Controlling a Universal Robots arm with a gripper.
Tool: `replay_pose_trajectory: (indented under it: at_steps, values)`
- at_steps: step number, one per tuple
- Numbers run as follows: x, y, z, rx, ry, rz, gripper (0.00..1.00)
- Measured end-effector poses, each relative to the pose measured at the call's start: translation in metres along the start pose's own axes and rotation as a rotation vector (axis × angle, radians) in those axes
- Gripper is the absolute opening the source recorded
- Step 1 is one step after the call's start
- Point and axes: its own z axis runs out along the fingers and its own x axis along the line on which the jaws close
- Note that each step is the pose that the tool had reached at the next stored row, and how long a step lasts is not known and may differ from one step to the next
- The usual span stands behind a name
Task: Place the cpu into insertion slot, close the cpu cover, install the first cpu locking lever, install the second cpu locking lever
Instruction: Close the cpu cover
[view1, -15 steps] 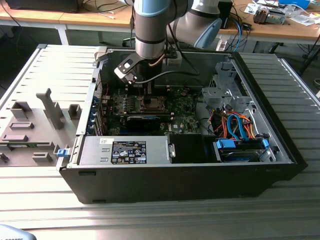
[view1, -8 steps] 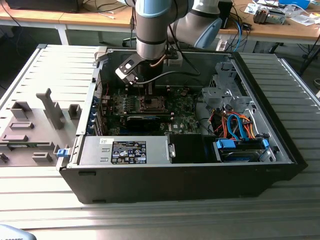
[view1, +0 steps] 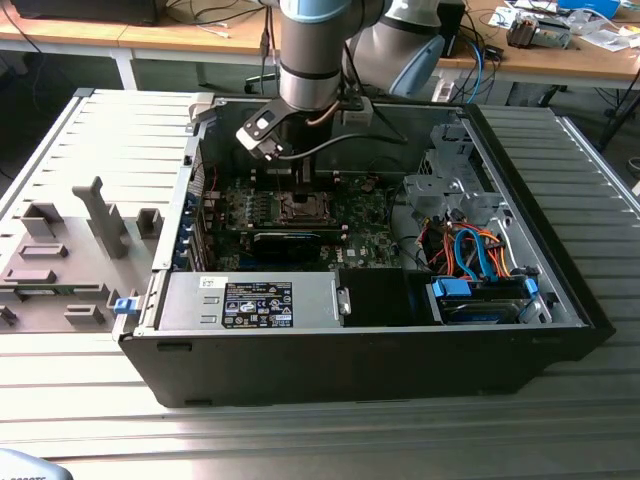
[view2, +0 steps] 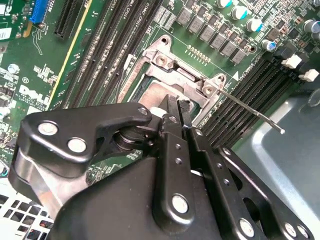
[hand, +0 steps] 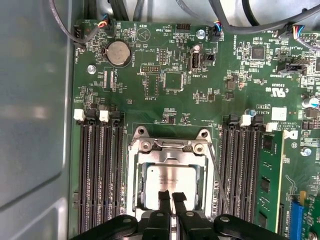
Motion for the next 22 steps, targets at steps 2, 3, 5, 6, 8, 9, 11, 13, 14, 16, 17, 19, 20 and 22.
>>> replay_pose_trajectory:
  at_steps: [2, 3, 5, 6, 8, 9, 11, 13, 14, 16, 17, 19, 20, 22]
  values:
    - [0.0, 0.0002, -0.0009, 0.0008, -0.0001, 0.0, 0.16]
    - [-0.0001, 0.0002, -0.0014, 0.0009, -0.0002, 0.0, 0.16]
    - [0.0, 0.0002, -0.0026, 0.0008, -0.0001, 0.0, 0.16]
    - [-0.0001, 0.0002, -0.0032, 0.0008, -0.0002, 0.0, 0.16]
    - [-0.0001, 0.0001, -0.0057, 0.0009, -0.0002, 0.0, 0.16]
    - [-0.0001, 0.0001, -0.0081, 0.0009, -0.0002, 0.0, 0.16]
    - [-0.0002, 0.0, -0.0117, 0.0008, -0.0002, 0.0, 0.16]
    - [-0.0002, -0.0001, -0.0139, 0.0008, -0.0001, 0.0, 0.16]
    - [-0.0003, -0.0001, -0.0161, 0.0009, -0.0002, 0.0, 0.16]
    - [-0.0003, -0.0002, -0.0187, 0.0009, -0.0004, 0.0, 0.16]
    - [-0.0003, -0.0003, -0.0212, 0.0009, -0.0005, 0.0, 0.16]
    - [-0.0004, -0.0004, -0.0248, 0.0009, -0.0007, 0.0, 0.16]
    - [-0.0004, -0.0004, -0.0261, 0.0009, -0.0008, 0.0, 0.16]
    - [-0.0005, -0.0004, -0.0284, 0.0009, -0.0011, 0.0, 0.16]
